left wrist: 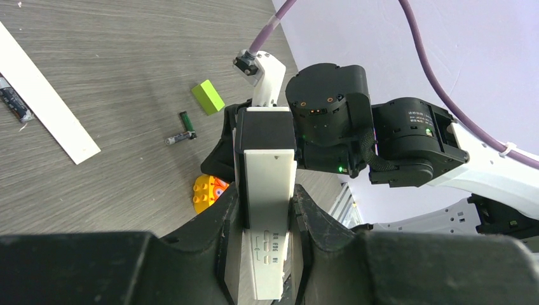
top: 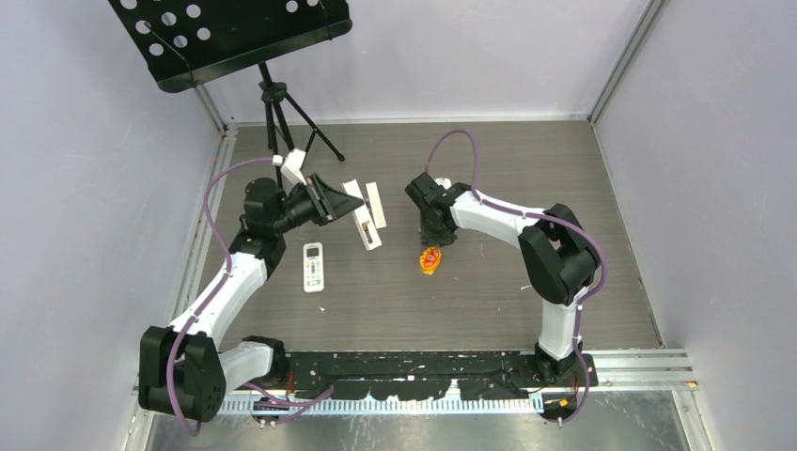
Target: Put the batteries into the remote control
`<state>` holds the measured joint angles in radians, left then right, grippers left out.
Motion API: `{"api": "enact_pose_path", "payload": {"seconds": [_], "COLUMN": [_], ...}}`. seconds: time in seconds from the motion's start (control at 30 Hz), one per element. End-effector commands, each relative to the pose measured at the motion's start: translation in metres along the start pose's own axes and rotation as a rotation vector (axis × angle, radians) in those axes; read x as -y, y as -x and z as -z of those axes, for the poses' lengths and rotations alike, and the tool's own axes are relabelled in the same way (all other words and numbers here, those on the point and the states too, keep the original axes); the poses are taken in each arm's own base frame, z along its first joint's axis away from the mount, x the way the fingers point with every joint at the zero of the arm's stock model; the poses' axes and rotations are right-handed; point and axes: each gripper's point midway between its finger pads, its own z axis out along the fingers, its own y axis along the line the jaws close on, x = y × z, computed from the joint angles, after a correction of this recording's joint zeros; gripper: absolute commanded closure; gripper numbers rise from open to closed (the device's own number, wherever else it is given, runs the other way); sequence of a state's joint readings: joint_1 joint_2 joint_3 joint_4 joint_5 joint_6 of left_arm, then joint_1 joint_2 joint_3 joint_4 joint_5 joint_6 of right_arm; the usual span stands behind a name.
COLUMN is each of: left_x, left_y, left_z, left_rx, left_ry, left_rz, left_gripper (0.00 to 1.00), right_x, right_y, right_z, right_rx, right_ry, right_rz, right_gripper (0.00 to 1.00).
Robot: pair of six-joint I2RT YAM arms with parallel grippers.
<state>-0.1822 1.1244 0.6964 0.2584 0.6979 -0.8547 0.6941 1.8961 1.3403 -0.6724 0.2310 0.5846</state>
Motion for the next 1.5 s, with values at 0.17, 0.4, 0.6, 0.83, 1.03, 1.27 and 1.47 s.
{"api": "enact_pose_path", "payload": {"seconds": [0.17, 0.4, 0.6, 0.83, 1.03, 1.27, 1.47], "left_x": [0.011, 0.009, 0.009, 0.009, 0.009, 0.009, 0.011], "left_y": [0.008, 0.007, 0.006, 0.006, 0.007, 0.008, 0.009], "left_z": [0.0, 0.0, 0.0, -0.001, -0.002, -0.002, -0.002], "left_rx": [0.026, 0.022, 0.021, 0.017, 0.017, 0.015, 0.014], "left_ry": [-0.05, -0.041, -0.039, -0.041, -0.041, -0.045, -0.048], "left_rz": [-0.065, -0.066, -0.063, -0.06, -0.058, -0.055, -0.055], "left_gripper": [1.0, 1.0, 1.0, 1.0, 1.0, 1.0, 1.0], "right_x": [0.002, 0.017, 0.017, 0.015, 0.016, 0.019, 0.029], "right_y": [0.048, 0.071, 0.079, 0.078, 0.07, 0.057, 0.052], "right_z": [0.009, 0.0, -0.014, -0.027, -0.034, -0.046, -0.051], "right_rx": [0.157, 0.235, 0.221, 0.193, 0.159, 0.102, 0.091], "right_ry": [-0.064, -0.141, -0.132, -0.106, -0.095, -0.087, -0.107], "right_rz": [-0.163, -0.304, -0.269, -0.234, -0.206, -0.183, -0.169], "right_gripper": [0.5, 0.51, 0.6, 0.65, 0.68, 0.74, 0.96]}}
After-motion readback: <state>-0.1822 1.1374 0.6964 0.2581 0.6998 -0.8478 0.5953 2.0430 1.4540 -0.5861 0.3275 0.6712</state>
